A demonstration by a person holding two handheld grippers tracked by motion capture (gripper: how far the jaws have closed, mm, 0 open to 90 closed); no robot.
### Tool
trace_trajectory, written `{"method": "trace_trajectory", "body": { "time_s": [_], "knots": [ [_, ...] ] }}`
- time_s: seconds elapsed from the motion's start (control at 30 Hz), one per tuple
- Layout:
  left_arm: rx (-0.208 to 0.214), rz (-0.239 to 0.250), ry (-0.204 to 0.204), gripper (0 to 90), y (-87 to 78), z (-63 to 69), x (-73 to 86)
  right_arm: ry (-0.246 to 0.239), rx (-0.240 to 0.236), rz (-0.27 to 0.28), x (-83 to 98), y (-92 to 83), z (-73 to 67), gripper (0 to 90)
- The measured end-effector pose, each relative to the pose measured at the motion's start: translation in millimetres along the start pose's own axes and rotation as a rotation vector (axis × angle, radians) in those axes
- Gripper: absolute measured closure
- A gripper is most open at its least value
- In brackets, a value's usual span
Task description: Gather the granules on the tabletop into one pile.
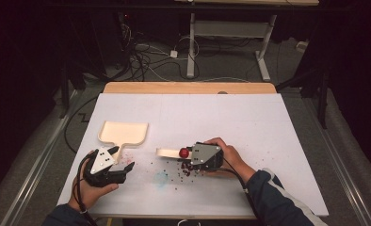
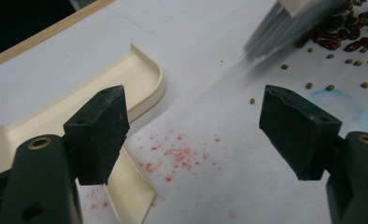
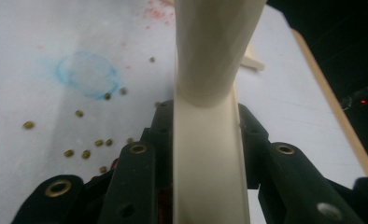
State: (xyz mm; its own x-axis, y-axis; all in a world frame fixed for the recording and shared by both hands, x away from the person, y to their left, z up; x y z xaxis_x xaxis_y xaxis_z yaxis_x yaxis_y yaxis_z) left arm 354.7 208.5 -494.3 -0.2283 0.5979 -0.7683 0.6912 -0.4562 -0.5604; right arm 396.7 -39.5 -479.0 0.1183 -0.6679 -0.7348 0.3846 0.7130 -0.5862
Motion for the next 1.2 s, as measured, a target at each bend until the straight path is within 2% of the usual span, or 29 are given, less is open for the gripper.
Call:
{"method": "trace_trajectory", "body": {
  "time_s": [0.03, 0.1, 0.13, 0.2, 0.23, 0.27, 0.4, 0.47, 0.57, 0.6, 0.67, 0.73, 0.83, 0.93, 0.97, 1.07, 1.2],
  "knots": [
    [-0.004, 0.001, -0.002, 23.3, -0.8, -1.0, 0.1, 0.011, 0.033, 0.021, -2.6, -2.2, 4.3, 67.4],
    [-0.014, 0.004, -0.005, 23.3, -2.4, -2.7, 0.2, 0.05, 0.054, 0.041, -7.1, -11.3, 8.7, 67.4],
    [-0.019, 0.007, -0.008, 23.2, -3.7, -3.8, 0.2, 0.085, 0.06, 0.047, -9.8, -15.8, 10.3, 67.4],
    [-0.032, 0.012, -0.012, 23.3, -6.7, -7.0, 0.5, 0.153, 0.048, 0.065, -17.6, -25.2, 10.2, 67.4],
    [-0.037, 0.015, -0.018, 23.3, -7.8, -8.4, 0.6, 0.215, 0.032, 0.066, -22.1, -30.2, 6.9, 67.4],
    [-0.045, 0.018, -0.024, 23.2, -9.3, -10.5, 0.8, 0.249, 0.016, 0.075, -26.4, -33.6, 4.4, 67.4],
    [-0.091, 0.031, -0.055, 23.2, -17.6, -21.8, 4.7, 0.447, -0.122, 0.111, -46.8, -40.8, -17.0, 67.4],
    [-0.121, 0.034, -0.068, 23.3, -21.7, -27.2, 7.4, 0.512, -0.185, 0.1, -51.5, -36.2, -27.9, 67.4],
    [-0.161, 0.056, -0.08, 23.3, -28.0, -32.8, 7.3, 0.633, -0.294, 0.083, -54.4, -21.1, -44.5, 67.4],
    [-0.167, 0.062, -0.086, 23.3, -29.5, -34.2, 6.9, 0.674, -0.312, 0.065, -53.2, -14.0, -49.6, 67.4],
    [-0.172, 0.069, -0.096, 23.3, -31.0, -35.9, 7.3, 0.719, -0.34, 0.022, -49.1, 0.6, -60.4, 67.4],
    [-0.166, 0.065, -0.101, 23.3, -30.1, -35.7, 8.9, 0.758, -0.339, -0.013, -44.4, 12.6, -67.0, 67.3],
    [-0.158, 0.055, -0.095, 23.3, -28.4, -34.0, 9.8, 0.808, -0.318, -0.031, -37.7, 26.3, -67.0, 67.4],
    [-0.15, 0.052, -0.091, 23.3, -26.8, -32.0, 9.7, 0.833, -0.248, -0.03, -30.2, 35.5, -54.5, 67.4],
    [-0.146, 0.049, -0.089, 23.3, -26.2, -31.6, 10.0, 0.858, -0.234, -0.031, -27.6, 37.8, -50.7, 67.3],
    [-0.132, 0.042, -0.087, 23.3, -23.6, -29.4, 10.1, 0.872, -0.179, -0.04, -17.3, 46.6, -40.1, 66.9],
    [-0.112, 0.034, -0.075, 23.3, -19.5, -26.4, 10.1, 0.912, -0.163, -0.058, -2.3, 48.0, -30.8, 66.2]
  ]
}}
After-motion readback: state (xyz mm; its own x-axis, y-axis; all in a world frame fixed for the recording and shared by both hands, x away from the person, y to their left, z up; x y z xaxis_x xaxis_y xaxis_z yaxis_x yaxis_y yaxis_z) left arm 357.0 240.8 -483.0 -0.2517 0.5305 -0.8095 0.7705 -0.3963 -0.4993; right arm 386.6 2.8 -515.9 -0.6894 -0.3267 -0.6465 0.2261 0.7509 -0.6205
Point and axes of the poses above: each handheld gripper's, and its own axes: y roughly forward along the jaws, x roughly out of its underside, z roughly to its right, the point moved 8 cm from there along y, roughly forward along the jaws, and after that the axes turned 10 degrees about y, right-handed, at the moved point
